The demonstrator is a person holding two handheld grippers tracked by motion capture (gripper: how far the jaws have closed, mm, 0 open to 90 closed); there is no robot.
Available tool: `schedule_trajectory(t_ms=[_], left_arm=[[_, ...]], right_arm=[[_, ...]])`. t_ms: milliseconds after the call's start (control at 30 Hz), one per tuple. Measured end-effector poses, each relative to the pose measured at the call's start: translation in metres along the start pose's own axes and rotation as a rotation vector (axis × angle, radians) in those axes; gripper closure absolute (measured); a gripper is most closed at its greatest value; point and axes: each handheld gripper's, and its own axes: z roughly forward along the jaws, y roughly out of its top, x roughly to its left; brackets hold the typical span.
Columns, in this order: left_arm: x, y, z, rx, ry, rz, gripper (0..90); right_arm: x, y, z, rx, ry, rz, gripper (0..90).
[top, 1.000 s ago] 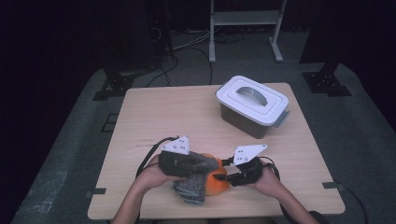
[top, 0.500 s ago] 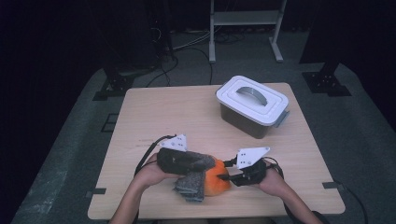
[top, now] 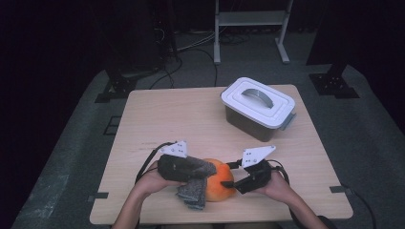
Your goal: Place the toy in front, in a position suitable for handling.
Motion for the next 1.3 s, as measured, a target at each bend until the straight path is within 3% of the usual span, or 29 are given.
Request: schedule_trajectory(t_ms=[67, 133, 167, 267, 467, 633, 767, 800, 900, 1167, 1300], left_arm=[[0.000, 0.002, 0.000, 0.006, 0.002, 0.002, 73.3], [0.000, 0.005, -0.002, 0.009, 0.009, 0.008, 73.3], [0.000, 0.006, -0.002, 0.004, 0.009, 0.007, 73.3], [-0.001, 0.016, -0.006, -0.009, 0.022, 0.026, 73.3], [-0.007, 0.039, -0.002, -0.020, 0.009, 0.070, 73.3], [-0.003, 0.035, 0.007, 0.019, 0.013, 0.060, 73.3], [0.008, 0.022, 0.006, 0.017, 0.020, 0.017, 73.3], [0.009, 0.019, 0.007, 0.007, 0.014, -0.005, 73.3], [0.009, 0.015, 0.007, 0.002, 0.019, -0.009, 73.3], [-0.001, 0.002, 0.006, -0.033, 0.008, -0.020, 73.3], [-0.006, -0.001, 0.005, -0.016, -0.004, -0.014, 73.3]], right_arm=[[0.001, -0.001, 0.004, -0.006, -0.006, -0.005, 37.4], [0.000, -0.001, 0.006, -0.009, -0.014, -0.010, 45.4], [0.001, 0.000, 0.004, -0.004, -0.025, -0.041, 50.9], [0.003, 0.004, 0.001, -0.005, -0.053, -0.095, 56.5], [0.010, 0.006, -0.001, -0.011, -0.074, -0.200, 58.7], [0.006, 0.003, -0.003, 0.010, -0.090, -0.237, 58.9], [-0.006, -0.004, -0.007, 0.007, -0.088, -0.171, 58.2], [-0.008, -0.004, -0.007, 0.007, -0.081, -0.147, 56.2], [-0.012, -0.003, -0.007, 0.006, -0.043, -0.066, 44.3], [-0.008, -0.002, -0.005, 0.001, -0.017, 0.041, 34.9], [-0.005, 0.000, 0.005, 0.032, 0.002, 0.050, 34.6]])
